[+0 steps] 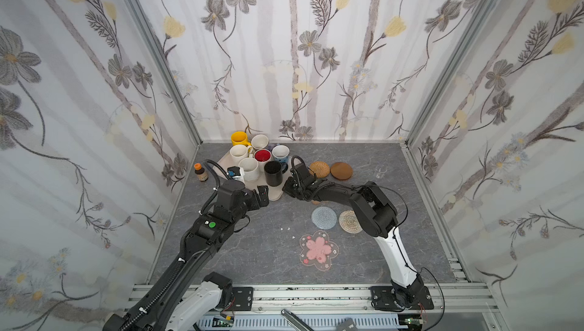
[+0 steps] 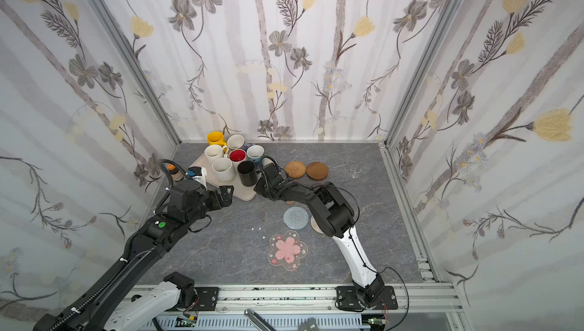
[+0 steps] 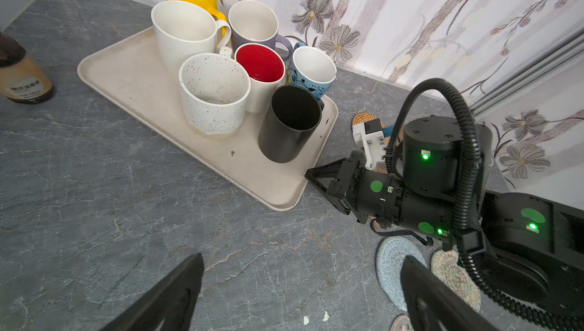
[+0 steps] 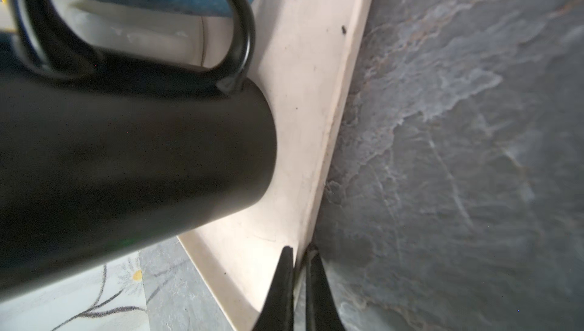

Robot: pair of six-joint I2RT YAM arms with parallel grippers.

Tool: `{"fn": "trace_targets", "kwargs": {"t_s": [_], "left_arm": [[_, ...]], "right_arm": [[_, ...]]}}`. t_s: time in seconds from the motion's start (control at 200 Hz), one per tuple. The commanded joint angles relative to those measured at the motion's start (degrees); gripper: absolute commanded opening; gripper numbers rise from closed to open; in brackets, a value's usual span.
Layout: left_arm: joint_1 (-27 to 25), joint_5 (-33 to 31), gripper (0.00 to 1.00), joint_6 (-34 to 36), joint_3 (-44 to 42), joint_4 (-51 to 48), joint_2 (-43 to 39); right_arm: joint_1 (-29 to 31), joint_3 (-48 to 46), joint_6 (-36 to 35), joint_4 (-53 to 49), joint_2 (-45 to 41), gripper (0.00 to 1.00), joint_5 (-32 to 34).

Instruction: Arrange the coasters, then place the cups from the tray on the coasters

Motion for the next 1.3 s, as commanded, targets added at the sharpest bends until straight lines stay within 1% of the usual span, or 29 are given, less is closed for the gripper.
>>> {"fn": "trace_targets", "kwargs": {"t_s": [0.0, 0.12, 0.285, 0.425, 0.62, 0.689, 0.824, 0.859, 0.989, 1.024, 1.069, 1.124, 1.204, 1.239, 1.294], "left_arm": [[1.0, -0.1, 1.00, -0.3, 0.8, 0.8, 0.5], [1.7, 0.0, 1.00, -0.3, 1.6, 0.8, 1.6], [2.3, 0.0, 1.00, -0.1, 2.4, 0.8, 2.5], [2.6, -0.2, 1.00, -0.2, 2.6, 0.8, 2.9], [2.9, -0.6, 1.00, -0.2, 2.8, 0.7, 2.8], [2.9, -0.8, 1.00, -0.2, 2.6, 0.7, 2.4], [3.7, -1.2, 0.99, -0.8, 1.9, 0.5, 2.6], [4.0, -1.0, 0.98, -1.2, 1.6, 0.5, 2.8], [5.1, -1.1, 0.96, -2.3, 1.3, 0.5, 3.7], [5.3, -1.1, 0.96, -2.6, 1.2, 0.6, 4.0], [5.5, -1.1, 0.93, -3.1, 1.3, 0.7, 4.7], [5.5, -0.8, 0.88, -4.0, 1.0, 0.8, 5.9], [5.5, -0.1, 0.74, -4.7, 0.5, 1.2, 8.3], [5.4, 0.1, 0.66, -4.9, 0.1, 1.6, 9.4], [5.1, 0.3, 0.57, -4.9, -0.4, 2.5, 11.0]], "right_arm": [[0.2, -3.3, -2.9, -0.3, -2.8, 0.00, -2.7], [0.4, -7.2, -3.9, 1.4, -5.4, 0.00, -3.1], [1.6, -8.9, -7.8, -1.5, -7.3, 0.00, -2.5], [2.5, -13.5, -8.0, 0.8, -9.4, 0.00, -3.5], [3.7, -16.1, -8.7, 1.6, -10.3, 0.00, -4.1], [3.7, -18.2, -8.3, 3.6, -11.9, 0.00, -4.1], [3.7, -19.3, -9.3, 3.6, -15.0, 0.00, -3.2], [3.7, -19.6, -9.6, 3.7, -15.9, 0.06, -3.0], [3.4, -20.5, -12.3, 4.6, -19.9, 0.33, -2.6], [3.0, -20.5, -13.4, 4.5, -20.9, 0.38, -2.6], [2.2, -20.6, -14.8, 4.5, -22.0, 0.41, -3.0], [0.8, -20.9, -16.0, 4.4, -23.1, 0.42, -3.7], [-1.9, -21.4, -17.3, 4.6, -24.5, 0.43, -5.4], [-2.8, -21.6, -18.0, 4.5, -25.1, 0.43, -5.9], [-4.3, -21.6, -19.6, 4.1, -25.9, 0.46, -6.2]]}}
